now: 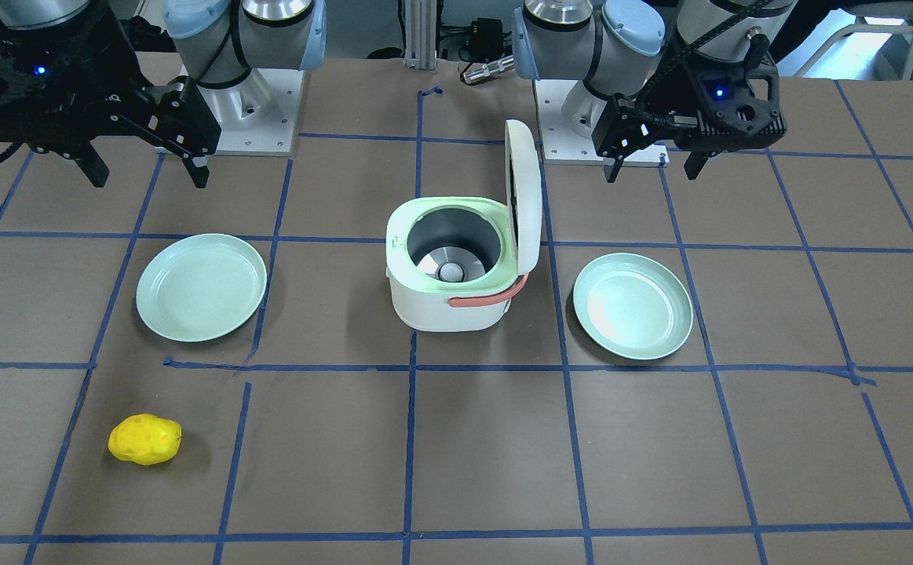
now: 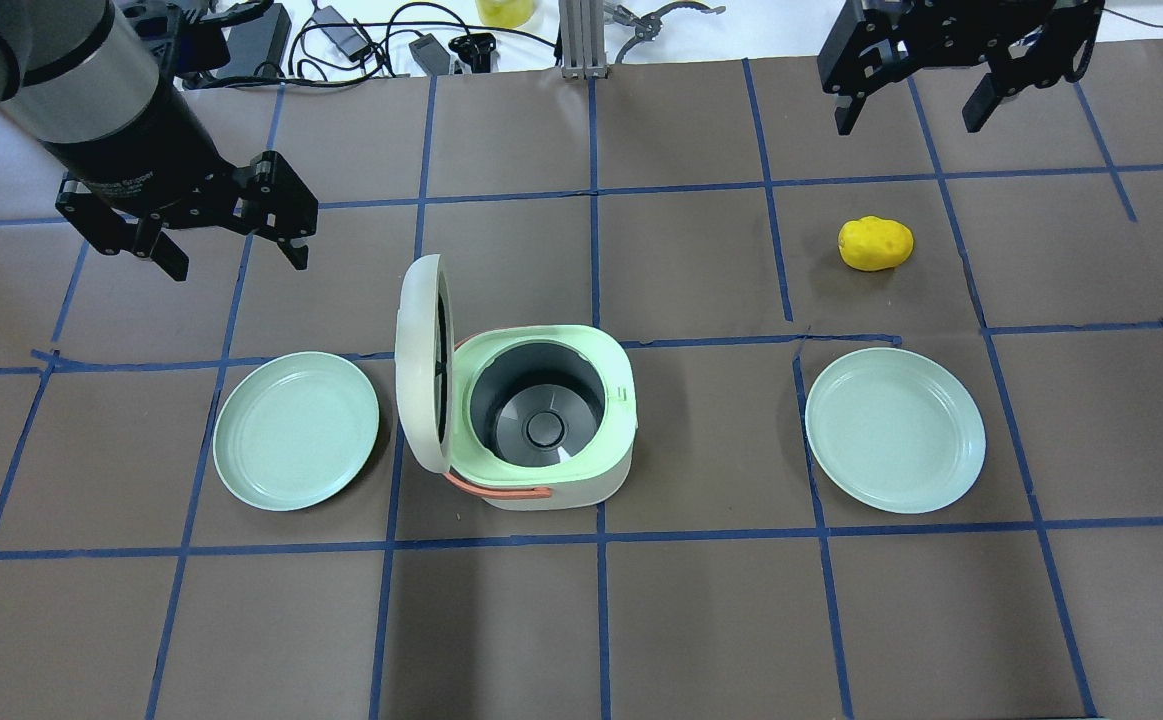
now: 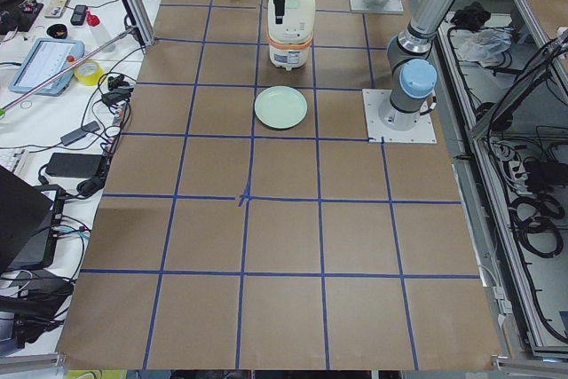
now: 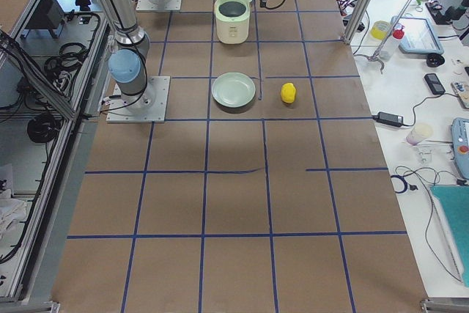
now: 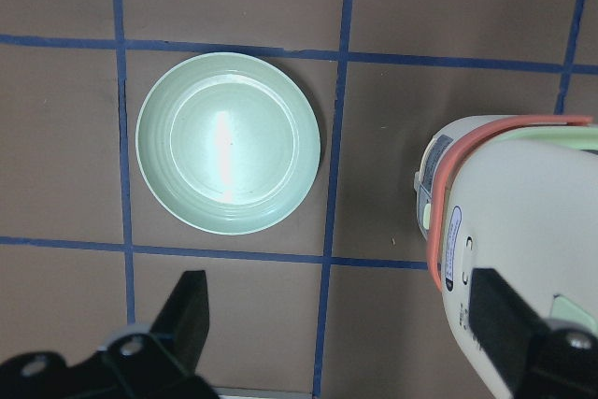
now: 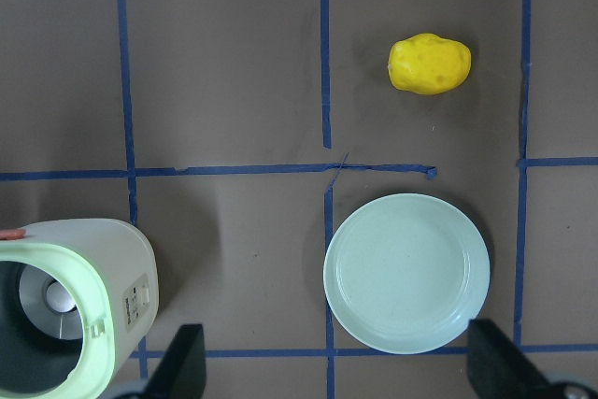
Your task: Press rice cooker button
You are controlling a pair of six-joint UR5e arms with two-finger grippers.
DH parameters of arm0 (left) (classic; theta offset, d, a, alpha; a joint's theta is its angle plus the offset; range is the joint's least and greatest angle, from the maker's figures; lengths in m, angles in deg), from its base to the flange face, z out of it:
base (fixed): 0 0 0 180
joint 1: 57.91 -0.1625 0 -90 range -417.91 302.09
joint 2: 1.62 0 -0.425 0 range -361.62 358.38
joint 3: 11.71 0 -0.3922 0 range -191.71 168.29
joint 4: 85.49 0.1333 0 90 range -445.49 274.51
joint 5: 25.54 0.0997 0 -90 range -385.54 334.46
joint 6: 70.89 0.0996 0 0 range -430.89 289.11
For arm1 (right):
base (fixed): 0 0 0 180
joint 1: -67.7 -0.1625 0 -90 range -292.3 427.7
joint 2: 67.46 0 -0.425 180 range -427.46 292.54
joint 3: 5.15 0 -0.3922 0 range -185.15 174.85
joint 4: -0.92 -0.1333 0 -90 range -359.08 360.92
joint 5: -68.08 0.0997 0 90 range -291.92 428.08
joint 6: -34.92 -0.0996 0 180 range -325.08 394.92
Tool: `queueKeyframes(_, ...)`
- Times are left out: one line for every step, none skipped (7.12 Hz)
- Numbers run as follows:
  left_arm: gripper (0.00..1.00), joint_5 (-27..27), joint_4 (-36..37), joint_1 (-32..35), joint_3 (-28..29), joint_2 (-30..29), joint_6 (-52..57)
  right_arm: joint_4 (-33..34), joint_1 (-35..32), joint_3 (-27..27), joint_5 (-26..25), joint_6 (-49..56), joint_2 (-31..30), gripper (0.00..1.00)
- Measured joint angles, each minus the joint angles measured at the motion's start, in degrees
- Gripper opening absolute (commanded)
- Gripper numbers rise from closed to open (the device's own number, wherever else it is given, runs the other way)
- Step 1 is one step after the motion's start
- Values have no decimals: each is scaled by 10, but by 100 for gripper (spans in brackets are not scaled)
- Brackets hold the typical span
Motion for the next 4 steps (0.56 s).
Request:
queueKeyframes(100,0,0,0,0,0,0,24,0,-7,-1,-5,0,100)
queueKeyframes(100,0,0,0,0,0,-1,36,0,-11,-2,-7,0,100)
queueKeyframes(100,0,0,0,0,0,-1,41,1,-12,-3,-8,0,100)
queueKeyframes(100,0,0,0,0,0,-1,42,1,-13,-3,-8,0,100)
